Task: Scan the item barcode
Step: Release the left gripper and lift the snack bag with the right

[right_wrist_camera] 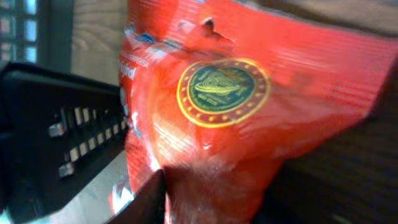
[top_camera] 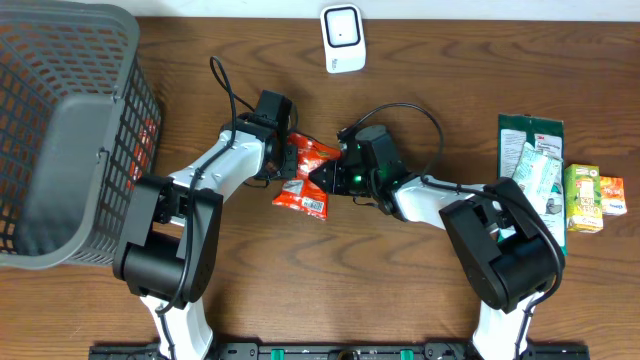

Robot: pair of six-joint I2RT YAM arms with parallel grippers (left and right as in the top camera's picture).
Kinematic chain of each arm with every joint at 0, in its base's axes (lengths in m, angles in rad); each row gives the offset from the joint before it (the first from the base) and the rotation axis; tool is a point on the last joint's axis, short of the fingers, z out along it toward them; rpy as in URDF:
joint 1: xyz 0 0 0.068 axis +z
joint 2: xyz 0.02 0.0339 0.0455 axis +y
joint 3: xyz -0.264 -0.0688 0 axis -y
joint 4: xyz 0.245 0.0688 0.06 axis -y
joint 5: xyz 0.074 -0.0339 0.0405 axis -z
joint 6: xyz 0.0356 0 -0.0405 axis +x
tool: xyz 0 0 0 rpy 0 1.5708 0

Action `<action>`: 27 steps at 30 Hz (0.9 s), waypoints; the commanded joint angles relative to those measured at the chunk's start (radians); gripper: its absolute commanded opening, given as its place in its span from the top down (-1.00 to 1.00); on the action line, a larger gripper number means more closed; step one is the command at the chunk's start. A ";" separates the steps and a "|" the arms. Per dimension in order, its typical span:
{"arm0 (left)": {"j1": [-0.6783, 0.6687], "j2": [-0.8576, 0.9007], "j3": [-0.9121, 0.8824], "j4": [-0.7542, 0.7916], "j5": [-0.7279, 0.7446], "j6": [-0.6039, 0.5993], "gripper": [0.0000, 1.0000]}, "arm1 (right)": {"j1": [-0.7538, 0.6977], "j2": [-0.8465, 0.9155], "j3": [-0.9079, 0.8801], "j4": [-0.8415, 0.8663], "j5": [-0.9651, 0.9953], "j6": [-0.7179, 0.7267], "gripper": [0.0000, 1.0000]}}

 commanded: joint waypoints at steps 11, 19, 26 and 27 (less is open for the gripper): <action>0.043 -0.220 0.066 -0.047 0.008 0.008 0.29 | -0.009 -0.108 -0.019 -0.070 0.090 -0.214 0.93; 0.079 -0.447 0.066 -0.083 0.005 0.005 0.26 | -0.046 -0.373 0.006 -0.256 0.114 -0.436 0.98; 0.132 -0.567 0.073 -0.133 0.002 -0.053 0.20 | -0.045 -0.504 0.288 -0.697 0.342 -0.704 0.98; 0.140 -0.572 0.076 -0.145 0.002 -0.066 0.20 | -0.044 -0.500 0.345 -0.753 0.350 -0.735 0.98</action>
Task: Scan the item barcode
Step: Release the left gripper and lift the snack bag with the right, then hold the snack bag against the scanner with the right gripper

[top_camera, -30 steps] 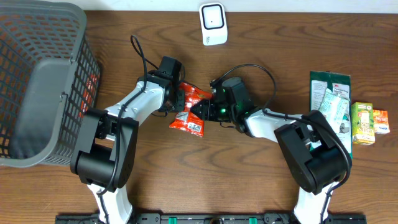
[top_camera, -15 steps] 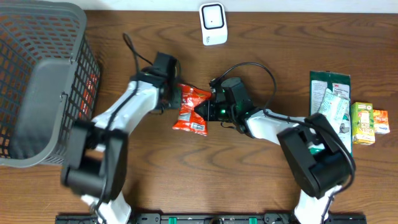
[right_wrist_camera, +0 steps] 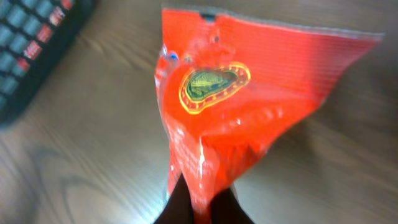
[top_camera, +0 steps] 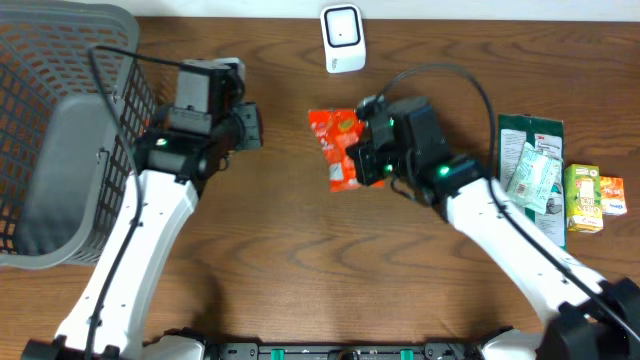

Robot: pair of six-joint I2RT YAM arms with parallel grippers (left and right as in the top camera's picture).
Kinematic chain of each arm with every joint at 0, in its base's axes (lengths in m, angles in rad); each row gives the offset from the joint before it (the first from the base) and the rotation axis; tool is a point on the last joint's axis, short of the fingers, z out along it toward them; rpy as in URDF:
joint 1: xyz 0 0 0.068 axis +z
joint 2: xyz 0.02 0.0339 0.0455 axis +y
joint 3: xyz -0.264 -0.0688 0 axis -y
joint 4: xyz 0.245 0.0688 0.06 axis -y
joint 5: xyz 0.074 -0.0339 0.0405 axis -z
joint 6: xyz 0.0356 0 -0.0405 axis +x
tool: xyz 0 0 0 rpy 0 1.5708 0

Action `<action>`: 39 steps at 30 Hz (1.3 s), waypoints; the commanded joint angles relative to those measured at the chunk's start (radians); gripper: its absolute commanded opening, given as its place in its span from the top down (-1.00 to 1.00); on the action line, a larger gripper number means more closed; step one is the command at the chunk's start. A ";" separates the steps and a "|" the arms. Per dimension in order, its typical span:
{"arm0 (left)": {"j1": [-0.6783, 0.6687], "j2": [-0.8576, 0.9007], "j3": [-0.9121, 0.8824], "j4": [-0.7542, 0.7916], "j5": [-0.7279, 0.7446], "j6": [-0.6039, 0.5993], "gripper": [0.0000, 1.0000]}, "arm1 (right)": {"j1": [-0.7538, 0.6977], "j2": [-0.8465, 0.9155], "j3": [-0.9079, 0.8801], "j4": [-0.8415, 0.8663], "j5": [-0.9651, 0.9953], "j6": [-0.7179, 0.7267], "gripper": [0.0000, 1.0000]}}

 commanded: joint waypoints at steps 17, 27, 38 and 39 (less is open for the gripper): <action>0.148 0.075 0.031 -0.138 -0.029 -0.108 -0.53 | 0.121 0.170 0.672 -0.075 0.644 -0.771 0.98; 0.148 0.090 0.030 -0.138 -0.029 -0.108 -0.64 | 0.139 0.463 0.672 0.366 0.855 -1.146 0.98; 0.148 0.090 0.030 -0.138 -0.029 -0.108 -0.64 | 0.139 0.762 0.672 1.015 0.829 -1.542 0.98; 0.148 0.090 0.030 -0.138 -0.029 -0.108 -0.64 | 0.138 0.785 0.672 1.047 0.821 -1.569 0.98</action>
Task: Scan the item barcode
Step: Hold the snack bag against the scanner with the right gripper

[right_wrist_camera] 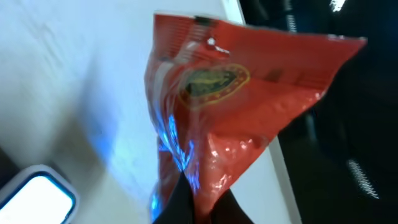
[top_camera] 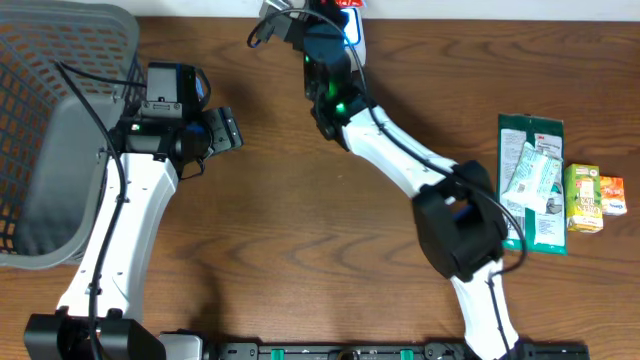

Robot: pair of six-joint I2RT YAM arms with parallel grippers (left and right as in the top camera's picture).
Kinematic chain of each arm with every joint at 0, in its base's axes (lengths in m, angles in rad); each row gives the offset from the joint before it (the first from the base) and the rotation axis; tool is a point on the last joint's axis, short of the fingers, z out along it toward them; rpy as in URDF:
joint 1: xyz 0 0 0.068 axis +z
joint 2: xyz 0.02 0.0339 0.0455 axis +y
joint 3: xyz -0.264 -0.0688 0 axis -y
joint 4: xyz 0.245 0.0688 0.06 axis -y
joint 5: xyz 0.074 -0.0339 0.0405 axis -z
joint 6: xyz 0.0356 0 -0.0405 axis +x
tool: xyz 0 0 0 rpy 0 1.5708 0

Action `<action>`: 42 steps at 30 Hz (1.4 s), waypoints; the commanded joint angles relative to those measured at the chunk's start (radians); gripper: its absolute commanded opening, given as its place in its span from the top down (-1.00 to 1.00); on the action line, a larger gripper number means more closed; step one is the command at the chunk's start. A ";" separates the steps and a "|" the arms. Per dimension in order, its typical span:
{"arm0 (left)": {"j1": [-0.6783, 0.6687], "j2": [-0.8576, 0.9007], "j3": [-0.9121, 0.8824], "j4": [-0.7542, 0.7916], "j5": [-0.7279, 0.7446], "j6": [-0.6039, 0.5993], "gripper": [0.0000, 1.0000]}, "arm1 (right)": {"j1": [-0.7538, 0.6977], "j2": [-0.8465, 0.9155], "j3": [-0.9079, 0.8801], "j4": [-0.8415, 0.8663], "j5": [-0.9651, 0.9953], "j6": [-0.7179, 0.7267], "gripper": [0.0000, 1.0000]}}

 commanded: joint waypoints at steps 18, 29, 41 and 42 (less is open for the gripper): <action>0.004 0.005 0.020 -0.004 -0.013 -0.001 -0.64 | -0.073 0.247 0.021 0.261 -0.056 -0.004 0.98; 0.004 0.005 0.020 -0.004 -0.013 -0.001 -0.64 | -0.083 0.247 0.021 0.221 -0.100 0.122 0.98; 0.004 0.005 0.020 -0.004 -0.013 -0.001 -0.64 | -0.114 0.251 0.021 0.168 -0.107 0.302 0.98; 0.004 0.005 0.020 -0.004 -0.013 -0.001 -0.65 | -0.119 0.251 0.023 0.193 -0.095 0.365 0.98</action>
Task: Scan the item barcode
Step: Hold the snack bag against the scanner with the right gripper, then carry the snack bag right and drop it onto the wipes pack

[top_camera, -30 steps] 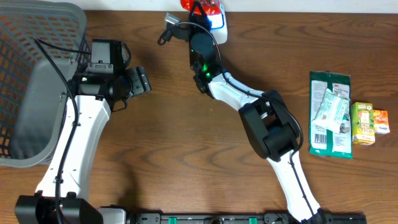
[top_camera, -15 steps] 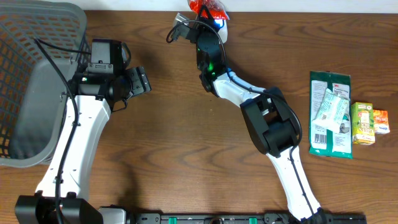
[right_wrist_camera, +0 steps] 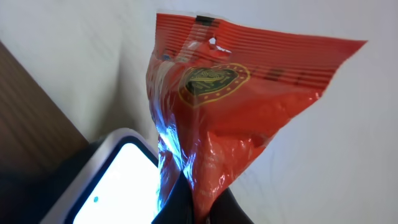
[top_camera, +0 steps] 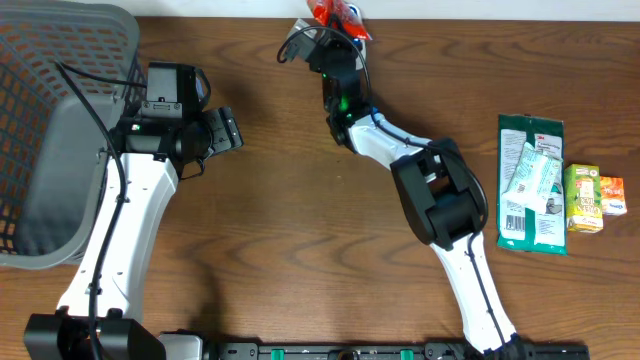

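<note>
A red snack packet (right_wrist_camera: 230, 106) with a round green-and-gold emblem is pinched at its lower corner by my right gripper (right_wrist_camera: 200, 208), which is shut on it. In the overhead view the packet (top_camera: 334, 12) is at the table's far edge, right over the white scanner (top_camera: 352, 36), mostly hidden under it. In the right wrist view the scanner's lit white face (right_wrist_camera: 115, 183) sits just left of the packet, with bluish light on the foil. My left gripper (top_camera: 228, 130) hangs over the table at the left, jaws apart, holding nothing.
A grey mesh basket (top_camera: 60, 130) fills the left side. At the right edge lie a dark green pouch (top_camera: 530, 180) and a yellow-green juice carton (top_camera: 592, 197). A white wall (right_wrist_camera: 323, 155) stands behind the scanner.
The right arm has shifted slightly at the far edge; the packet now shows red above the scanner in the overhead view, and the scanner's face lies closer beside it. The left arm has not moved.
Both grippers met at the red packet at mid-table. Then the right gripper alone held it, the left arm drawn back toward the basket. Later the right arm had carried the packet to the scanner at the far edge, where it stays now.
</note>
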Robot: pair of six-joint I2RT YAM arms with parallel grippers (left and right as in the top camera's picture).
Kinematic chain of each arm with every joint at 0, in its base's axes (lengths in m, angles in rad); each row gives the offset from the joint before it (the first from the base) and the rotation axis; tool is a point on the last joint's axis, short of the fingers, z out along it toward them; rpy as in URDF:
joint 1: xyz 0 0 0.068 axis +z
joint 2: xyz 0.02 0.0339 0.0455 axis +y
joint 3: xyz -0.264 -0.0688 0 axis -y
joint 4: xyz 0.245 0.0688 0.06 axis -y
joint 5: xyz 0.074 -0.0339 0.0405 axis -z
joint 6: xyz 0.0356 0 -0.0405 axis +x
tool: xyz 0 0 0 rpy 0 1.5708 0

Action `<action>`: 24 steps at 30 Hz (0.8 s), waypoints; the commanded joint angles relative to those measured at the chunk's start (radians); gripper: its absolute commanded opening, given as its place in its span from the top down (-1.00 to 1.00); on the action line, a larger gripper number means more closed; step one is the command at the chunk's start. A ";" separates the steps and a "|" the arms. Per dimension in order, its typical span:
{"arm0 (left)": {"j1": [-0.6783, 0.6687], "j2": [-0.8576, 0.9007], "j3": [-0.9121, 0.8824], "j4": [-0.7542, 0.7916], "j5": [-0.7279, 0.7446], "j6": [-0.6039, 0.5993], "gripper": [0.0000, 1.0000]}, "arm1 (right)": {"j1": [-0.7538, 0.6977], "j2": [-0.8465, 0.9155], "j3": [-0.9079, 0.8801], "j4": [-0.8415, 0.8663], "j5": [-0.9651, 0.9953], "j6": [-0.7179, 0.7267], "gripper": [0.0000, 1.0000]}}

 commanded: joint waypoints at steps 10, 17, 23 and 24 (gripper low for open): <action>0.004 0.005 0.020 -0.005 -0.013 -0.001 -0.64 | -0.022 -0.194 0.083 -0.212 -0.010 0.342 0.98; 0.004 0.005 0.020 -0.005 -0.013 -0.001 -0.64 | -0.066 -0.486 0.083 -0.727 -0.052 0.639 0.98; 0.004 0.005 0.020 -0.005 -0.013 -0.001 -0.64 | -0.181 -0.690 0.083 -1.198 -0.276 0.862 0.98; 0.004 0.005 0.020 -0.005 -0.013 -0.001 -0.65 | -0.214 -0.719 0.082 -1.271 -0.320 0.895 0.98</action>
